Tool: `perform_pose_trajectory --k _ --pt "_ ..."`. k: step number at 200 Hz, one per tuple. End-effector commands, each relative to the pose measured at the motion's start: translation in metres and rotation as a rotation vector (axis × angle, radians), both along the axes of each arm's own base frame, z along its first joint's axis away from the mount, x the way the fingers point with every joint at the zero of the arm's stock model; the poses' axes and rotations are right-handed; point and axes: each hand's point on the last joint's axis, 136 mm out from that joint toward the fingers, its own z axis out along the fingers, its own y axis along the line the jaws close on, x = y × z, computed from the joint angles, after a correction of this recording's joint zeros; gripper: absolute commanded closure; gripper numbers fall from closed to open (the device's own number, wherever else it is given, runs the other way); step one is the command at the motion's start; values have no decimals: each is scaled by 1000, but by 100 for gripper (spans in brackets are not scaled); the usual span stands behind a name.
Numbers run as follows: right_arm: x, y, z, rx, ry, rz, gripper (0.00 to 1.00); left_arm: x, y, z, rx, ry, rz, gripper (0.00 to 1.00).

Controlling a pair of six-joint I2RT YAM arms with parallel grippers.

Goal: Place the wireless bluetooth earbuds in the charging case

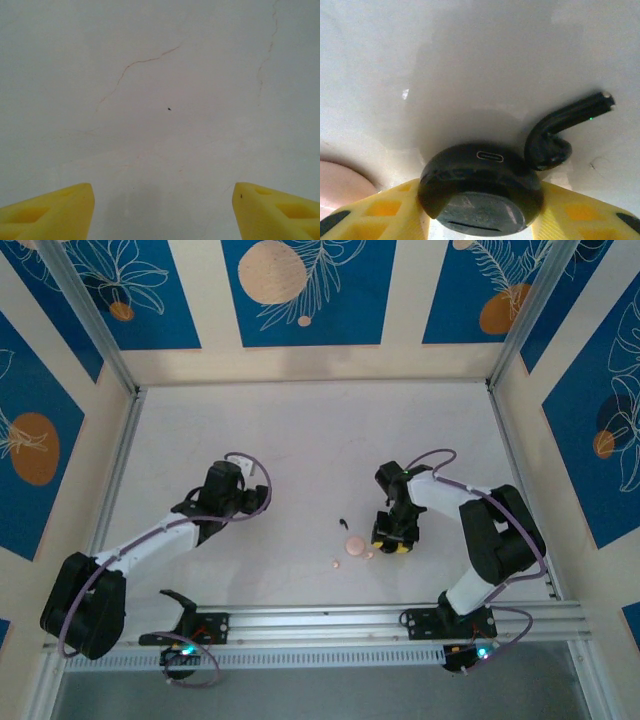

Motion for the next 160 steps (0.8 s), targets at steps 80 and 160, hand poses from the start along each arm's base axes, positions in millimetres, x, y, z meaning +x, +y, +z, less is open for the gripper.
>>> perform_pose_trajectory --k 80,160 --pt "48 39 108 314 -792 238 62 -21 -63 40 -240 27 -241 38" --pt "42 90 205 613 -1353 657 64 -41 -95 115 -454 -36 -414 41"
